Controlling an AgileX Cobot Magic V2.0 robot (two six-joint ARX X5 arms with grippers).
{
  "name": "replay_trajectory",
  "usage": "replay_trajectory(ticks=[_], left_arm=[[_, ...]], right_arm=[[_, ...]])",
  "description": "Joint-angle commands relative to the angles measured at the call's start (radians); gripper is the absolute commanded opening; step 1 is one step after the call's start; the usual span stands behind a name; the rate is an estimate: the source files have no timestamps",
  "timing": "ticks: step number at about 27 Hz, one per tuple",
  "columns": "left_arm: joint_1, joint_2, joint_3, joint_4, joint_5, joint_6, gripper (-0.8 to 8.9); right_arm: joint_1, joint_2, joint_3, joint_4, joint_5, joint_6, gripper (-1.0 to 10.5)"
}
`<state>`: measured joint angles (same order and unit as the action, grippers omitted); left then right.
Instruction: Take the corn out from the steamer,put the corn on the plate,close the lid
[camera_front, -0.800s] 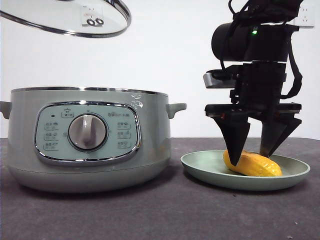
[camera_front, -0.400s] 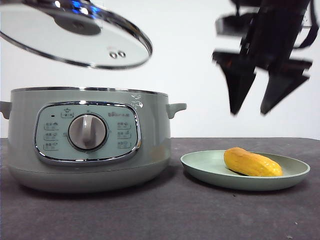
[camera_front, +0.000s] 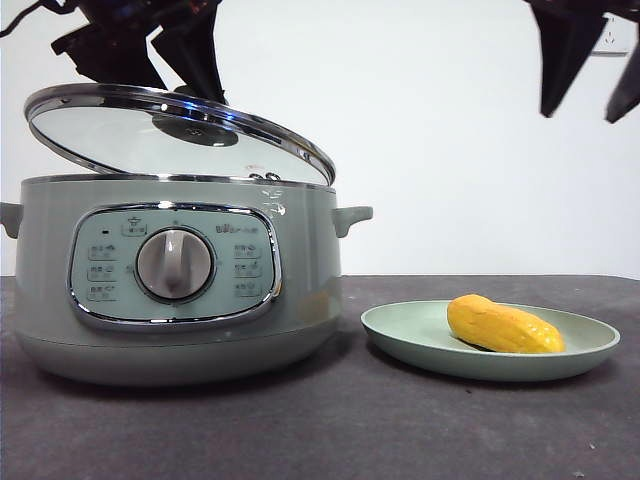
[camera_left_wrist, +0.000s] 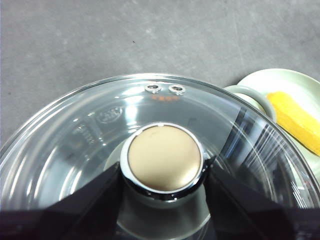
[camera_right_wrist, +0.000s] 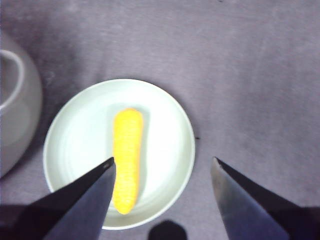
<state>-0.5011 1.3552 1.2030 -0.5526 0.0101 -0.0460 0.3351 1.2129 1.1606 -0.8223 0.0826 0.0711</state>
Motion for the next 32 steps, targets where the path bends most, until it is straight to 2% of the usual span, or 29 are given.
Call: replay_trajectory(ticks=[1, 9, 19, 20, 25, 28, 32], left_arm=[[-0.006, -0.005, 0.015, 0.034, -0.003, -0.006, -0.09], [-0.009, 0.032, 0.015, 0.03, -0.007, -0.003, -0.09], [-0.017, 0.042, 0.015, -0.053, -0.007, -0.003, 0.03], [-0.017, 0.042, 0.015, -0.064, -0.007, -0.003, 0.2], [-0.016, 0.042, 0.015, -0.092, -0.007, -0.003, 3.94], [-0.016, 0.042, 0.015, -0.085, -0.007, -0.003, 4.51], [-0.016, 0.018, 0.016, -0.068, -0.006, -0.006, 4.49]], right_arm=[[-0.024, -0.01, -0.008, -0.014, 0.003, 0.005, 3.2], [-0.047, -0.012, -0.008, -0.05, 0.002, -0.013, 3.2], [-0.047, -0.012, -0.008, -0.05, 0.002, -0.021, 3.2], [-0.047, -0.012, -0.008, -0.05, 0.002, -0.021, 3.2], [-0.047, -0.012, -0.008, -0.05, 0.001, -0.021, 3.2], [-0.047, -0.012, -0.008, -0.05, 0.001, -0.02, 3.2], [-0.046, -0.02, -0.008, -0.043, -0.005, -0.021, 3.1]])
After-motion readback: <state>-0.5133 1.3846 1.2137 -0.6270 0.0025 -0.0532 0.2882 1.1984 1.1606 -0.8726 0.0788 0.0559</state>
